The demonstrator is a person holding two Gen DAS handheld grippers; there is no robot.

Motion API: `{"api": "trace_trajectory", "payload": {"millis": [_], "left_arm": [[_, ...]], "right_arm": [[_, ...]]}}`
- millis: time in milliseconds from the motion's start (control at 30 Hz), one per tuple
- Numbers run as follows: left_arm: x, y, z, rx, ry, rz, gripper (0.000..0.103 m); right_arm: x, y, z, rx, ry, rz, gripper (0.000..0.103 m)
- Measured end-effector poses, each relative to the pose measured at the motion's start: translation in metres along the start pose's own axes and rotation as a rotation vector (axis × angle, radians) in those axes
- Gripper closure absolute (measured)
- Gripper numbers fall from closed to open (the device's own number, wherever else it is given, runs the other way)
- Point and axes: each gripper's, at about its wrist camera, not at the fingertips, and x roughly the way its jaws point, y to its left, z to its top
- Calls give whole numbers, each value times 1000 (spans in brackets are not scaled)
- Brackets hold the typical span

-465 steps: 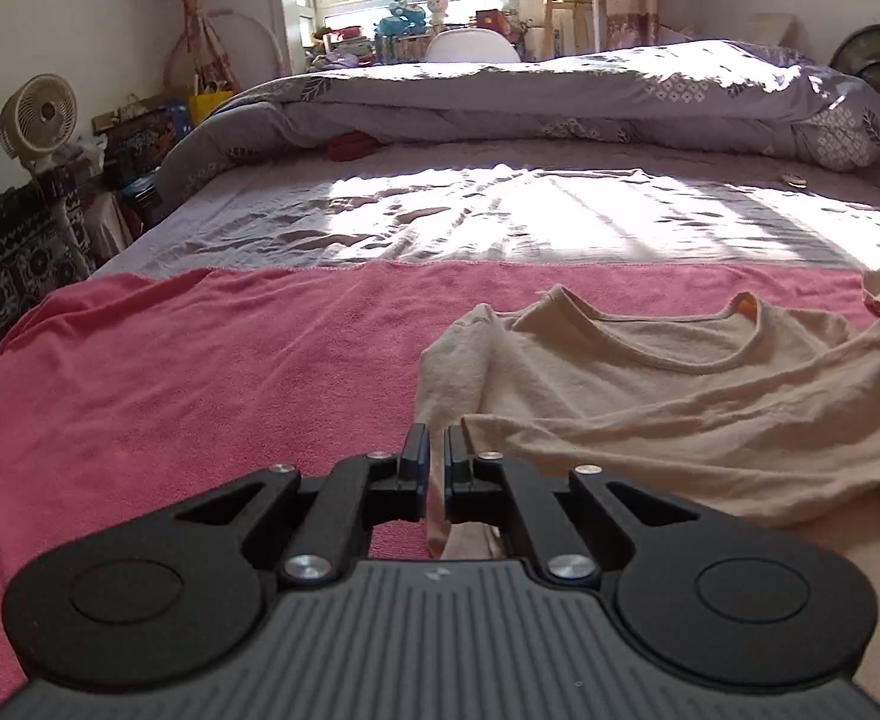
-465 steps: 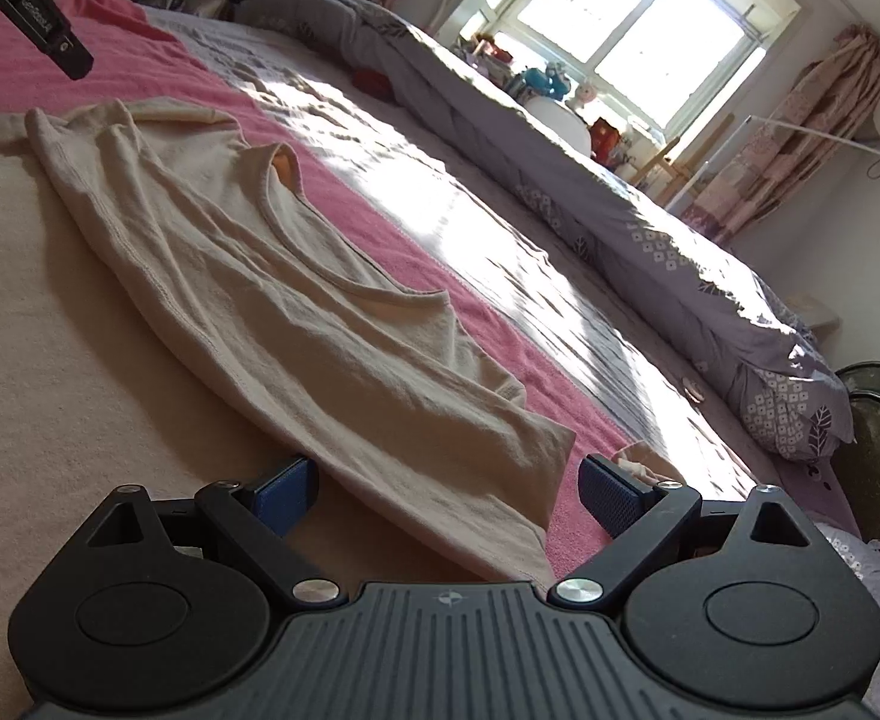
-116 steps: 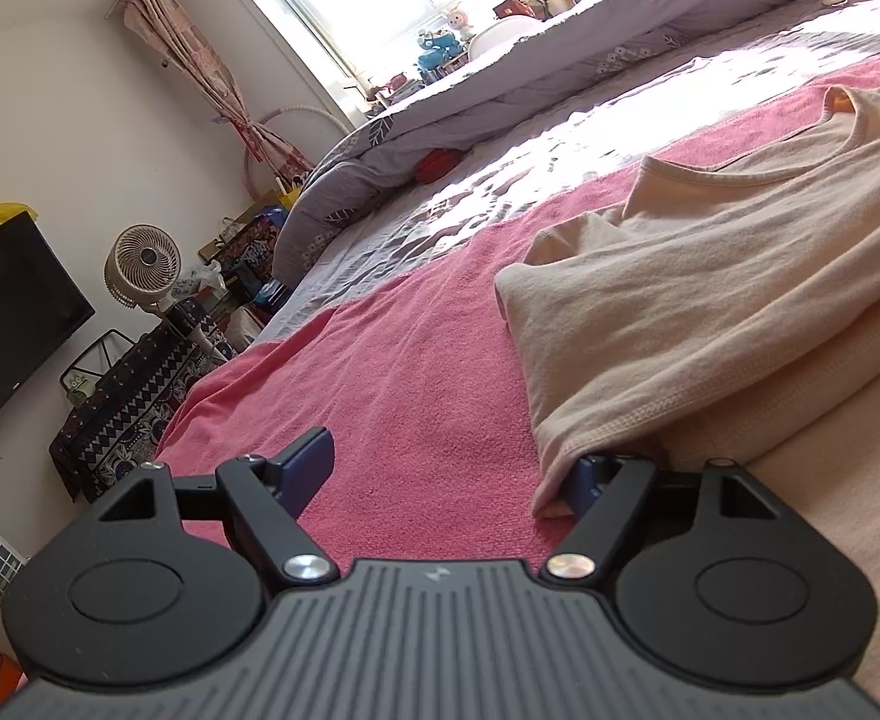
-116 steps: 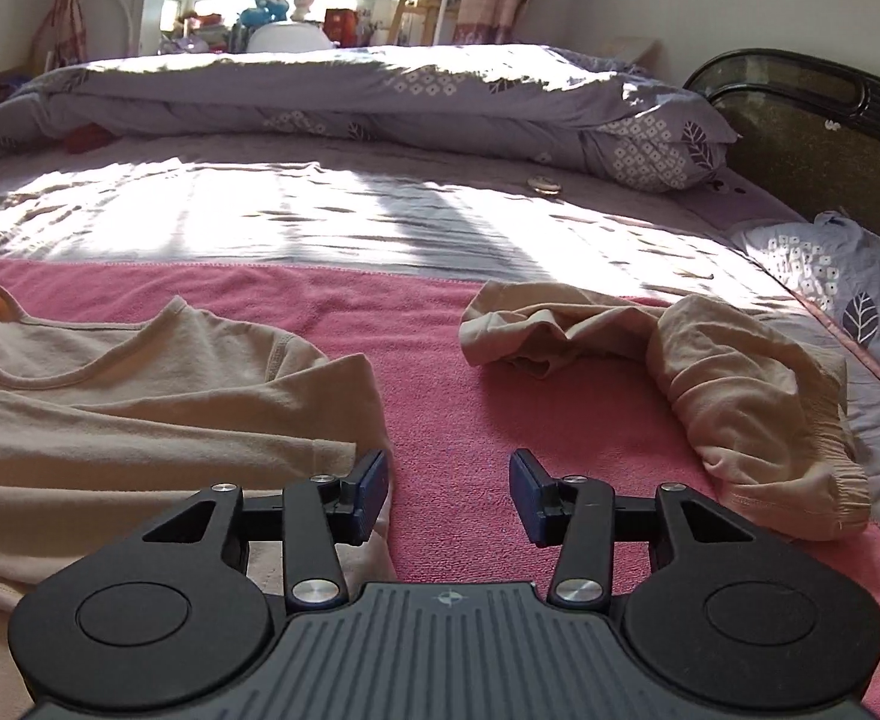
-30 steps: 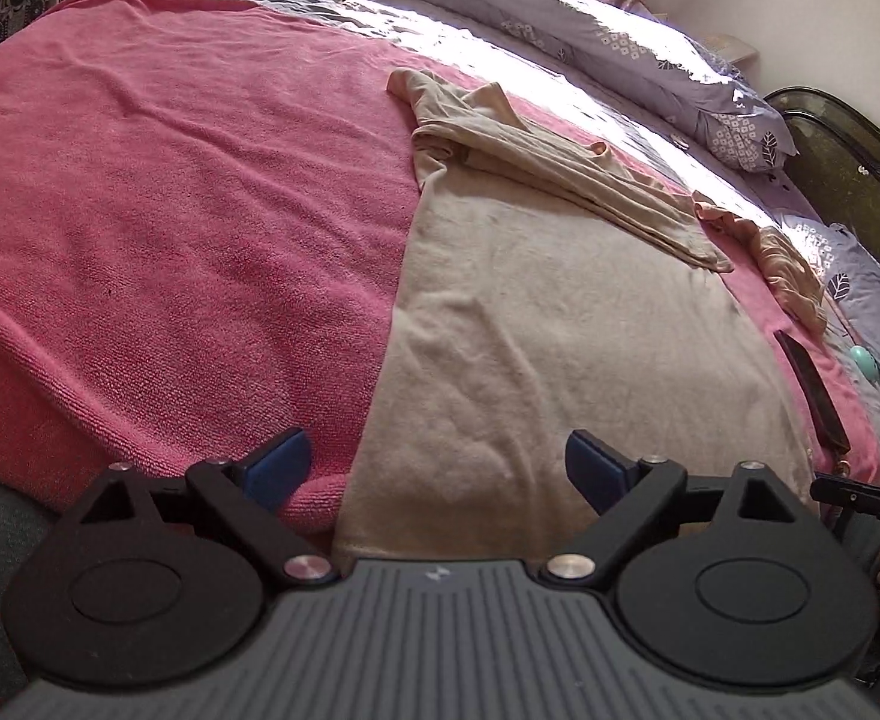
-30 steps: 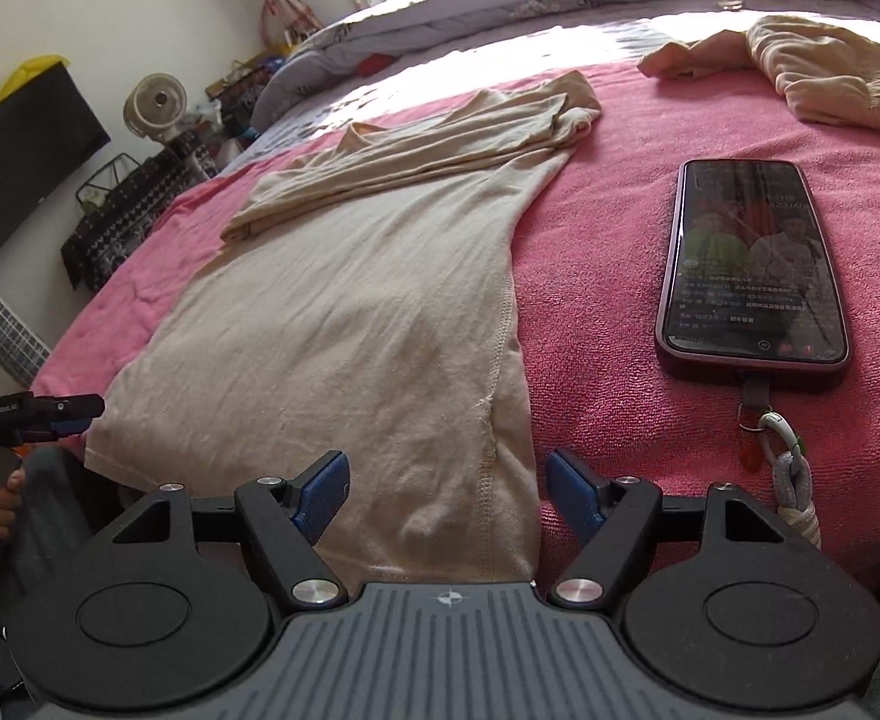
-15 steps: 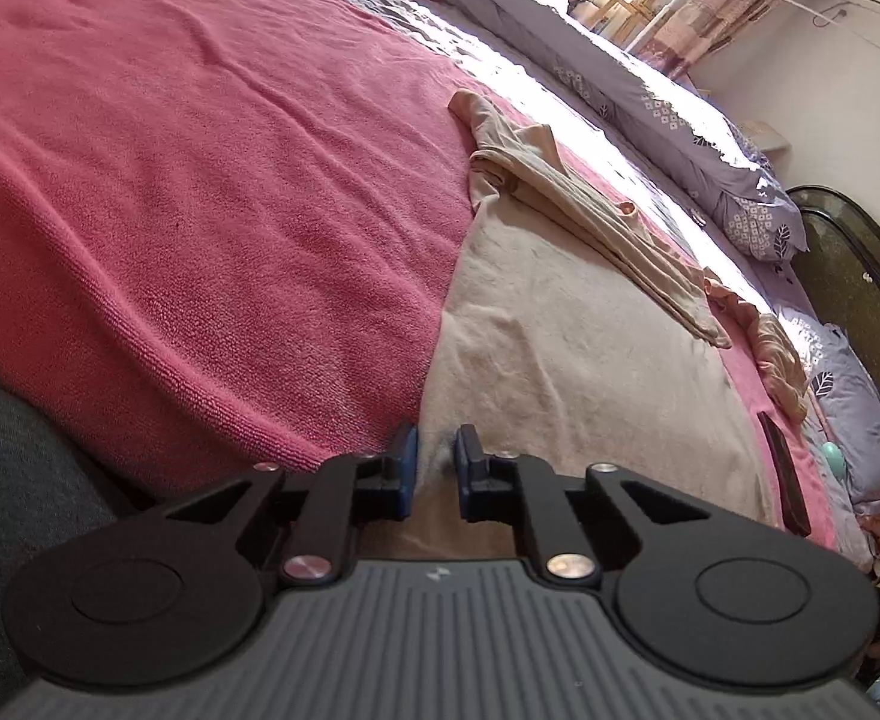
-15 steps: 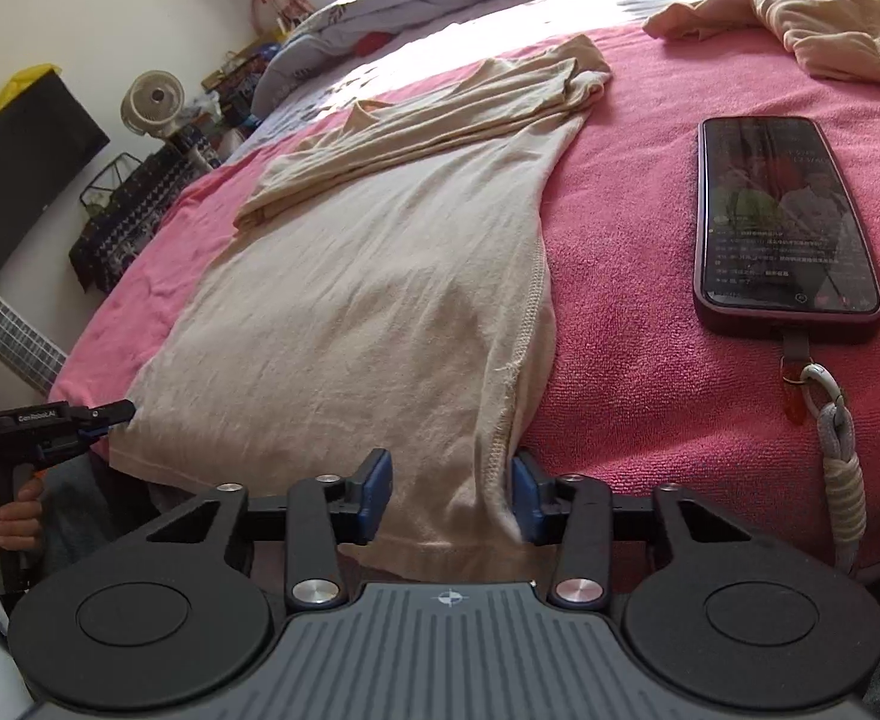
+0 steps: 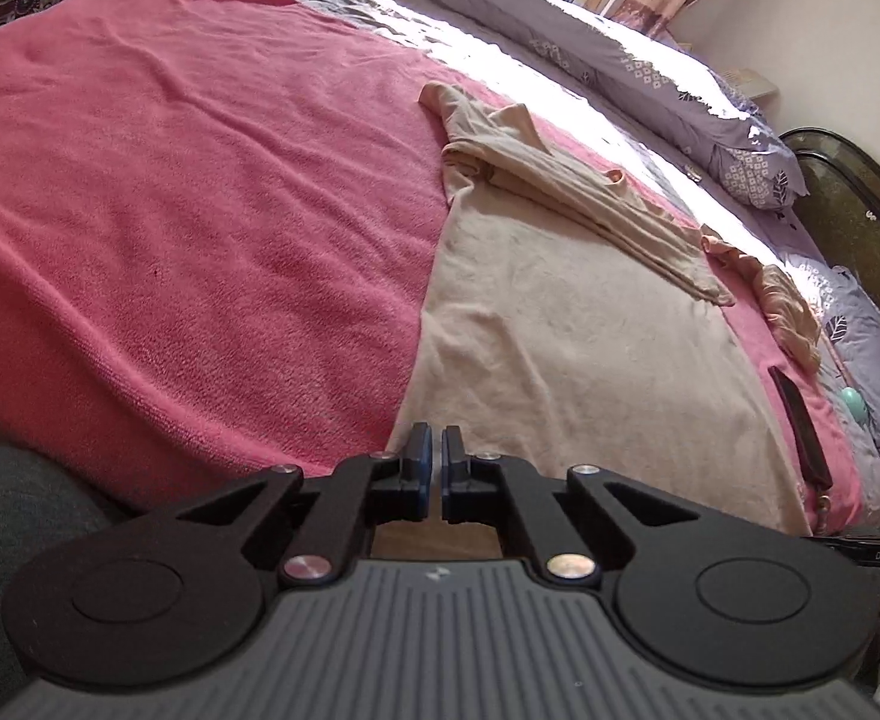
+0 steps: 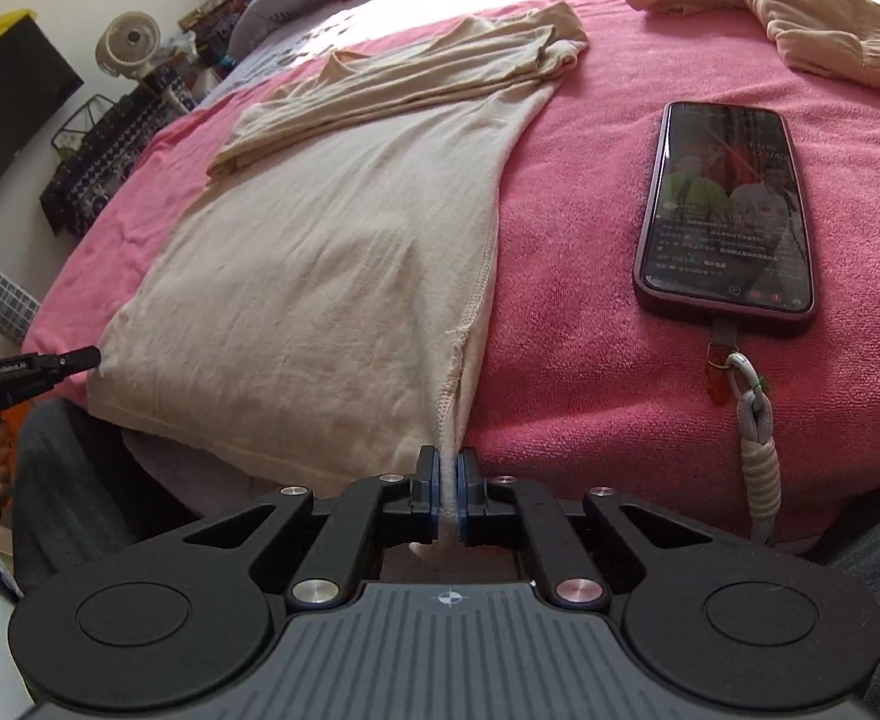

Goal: Fold clothes
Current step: 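Grasp the shirt hem with the right gripper while the left gripper grasps the shirt, then lift the held hem with both grippers and fold it over toward the collar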

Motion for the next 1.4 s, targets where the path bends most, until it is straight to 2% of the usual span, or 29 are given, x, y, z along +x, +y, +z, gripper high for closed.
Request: {"api": "trace_trajectory", "payload": {"millis": [67,100,167,200,233,300,367,400,467,500,600,800,833,900,1000,1067,1167,1200,1267,1333,1400], "left_arm": [[1,6,-4,-26,-2,3,102],[0,6,-4,-26,-8,-2,98],[-2,7,-2,-23,-21,-12,84],[-3,5,0,-8,-36,-5,66],[-4,4,2,7,-50,2,56],[-7,2,11,25,-99,14,55],[-5,5,20,10,-110,-21,51],[1,7,23,-3,-93,-41,48],[18,9,24,-34,-14,-69,48],[23,8,21,-31,0,-67,48],[22,5,17,-19,-16,-101,37],[24,7,11,-38,53,-212,39],[25,7,8,-40,69,-231,44],[25,7,4,-43,72,-223,56],[25,22,1,-148,69,-255,74],[26,31,1,-219,65,-286,75],[30,34,3,-235,76,-285,76],[32,32,3,-223,87,-278,76],[35,28,5,-206,103,-274,67],[37,26,7,-210,114,-309,45],[38,20,8,-203,125,-338,33]], "right_arm": [[1,-5,-1,27,-18,32,94],[1,-7,-2,40,-29,47,91],[1,-10,0,59,-56,63,90],[1,-11,2,57,-69,64,89],[0,-12,4,55,-82,64,88],[-1,-16,10,54,-111,69,86],[1,-20,17,60,-139,80,81],[2,-22,20,67,-146,84,78],[7,-27,24,81,-158,95,77],[8,-28,25,88,-161,102,77],[13,-32,28,102,-179,130,72],[24,-36,34,137,-184,194,56],[24,-36,33,142,-183,204,55],[25,-36,30,147,-169,230,55],[27,-36,25,153,-116,294,55],[30,-36,22,154,-67,349,55],[32,-35,23,157,-49,356,54],[34,-37,25,164,-48,361,54],[37,-37,27,171,-45,374,53],[39,-36,29,173,-40,392,48],[40,-35,28,172,-34,403,47]]}}
